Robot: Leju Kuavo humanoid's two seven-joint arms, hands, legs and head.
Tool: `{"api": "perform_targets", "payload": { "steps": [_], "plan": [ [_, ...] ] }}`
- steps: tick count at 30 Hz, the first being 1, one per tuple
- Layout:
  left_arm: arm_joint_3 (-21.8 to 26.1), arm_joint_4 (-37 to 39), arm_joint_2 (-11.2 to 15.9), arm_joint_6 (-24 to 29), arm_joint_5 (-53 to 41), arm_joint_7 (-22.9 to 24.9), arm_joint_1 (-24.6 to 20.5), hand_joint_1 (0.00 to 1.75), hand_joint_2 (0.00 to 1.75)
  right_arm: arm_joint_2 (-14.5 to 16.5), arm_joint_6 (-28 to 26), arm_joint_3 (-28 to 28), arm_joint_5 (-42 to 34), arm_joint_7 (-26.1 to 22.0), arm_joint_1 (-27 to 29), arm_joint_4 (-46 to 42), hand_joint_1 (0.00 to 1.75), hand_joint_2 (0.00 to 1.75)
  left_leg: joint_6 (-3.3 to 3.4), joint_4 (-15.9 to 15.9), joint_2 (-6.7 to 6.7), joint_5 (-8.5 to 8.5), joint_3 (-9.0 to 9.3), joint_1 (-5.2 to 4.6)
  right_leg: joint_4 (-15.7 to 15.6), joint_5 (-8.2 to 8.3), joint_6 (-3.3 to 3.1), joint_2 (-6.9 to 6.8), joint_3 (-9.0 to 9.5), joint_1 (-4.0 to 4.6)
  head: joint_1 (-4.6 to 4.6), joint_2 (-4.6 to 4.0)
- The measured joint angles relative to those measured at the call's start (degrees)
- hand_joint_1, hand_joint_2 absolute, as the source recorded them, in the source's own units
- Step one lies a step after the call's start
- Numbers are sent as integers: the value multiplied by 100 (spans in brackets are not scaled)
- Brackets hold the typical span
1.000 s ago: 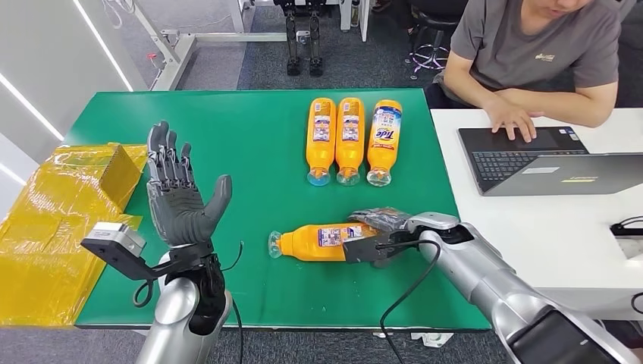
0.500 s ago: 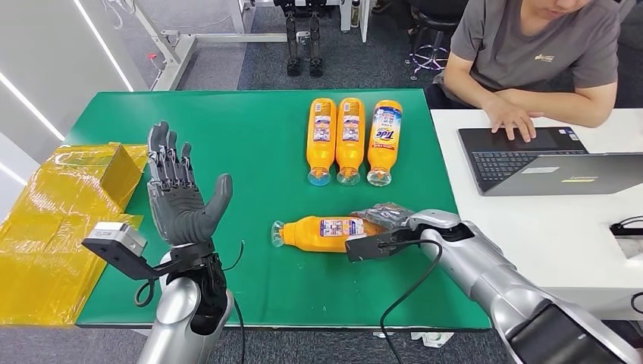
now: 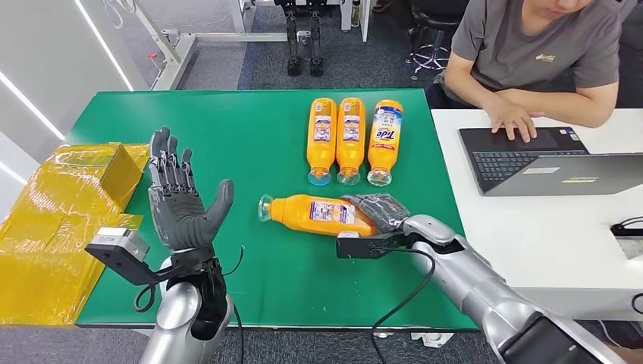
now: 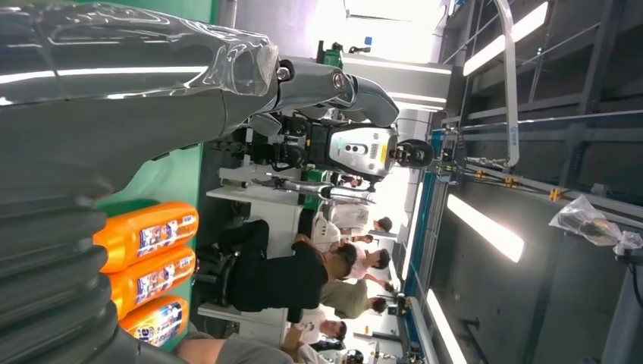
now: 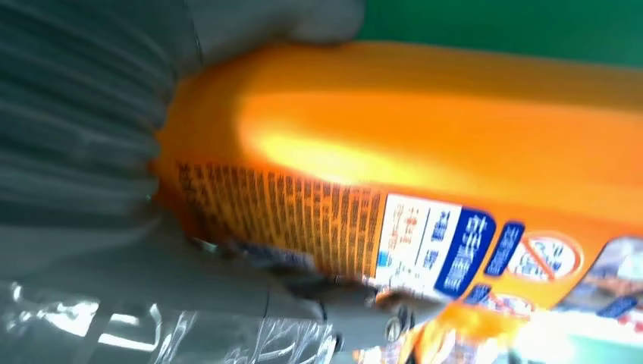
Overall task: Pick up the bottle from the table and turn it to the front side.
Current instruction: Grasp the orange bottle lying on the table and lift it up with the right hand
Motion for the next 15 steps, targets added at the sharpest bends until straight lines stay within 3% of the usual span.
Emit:
{"api": "perform_targets", "payload": {
  "steps": [4, 10, 15],
  "plan": [
    [0, -3, -6, 34, 36, 0, 43, 0, 175, 235, -1179, -732, -545, -75, 789, -815, 175, 175, 0, -2, -5, -1, -3, 0, 0, -4, 0, -2, -3, 1, -1, 0],
    [1, 12, -11, 12, 214, 0, 69, 0, 175, 565, -1823, -1414, -798, -471, 1838, -1916, 175, 175, 0, -3, -6, -2, -8, -1, -1, -9, 1, -5, -6, 1, -1, 0],
    [2, 273, -39, -206, 488, 0, 63, 0, 175, 749, -2254, -1668, -680, -873, 2430, -2540, 175, 175, 0, -3, -6, -2, -8, -1, -2, -9, 2, -4, -7, 1, 1, 0]
  ]
}}
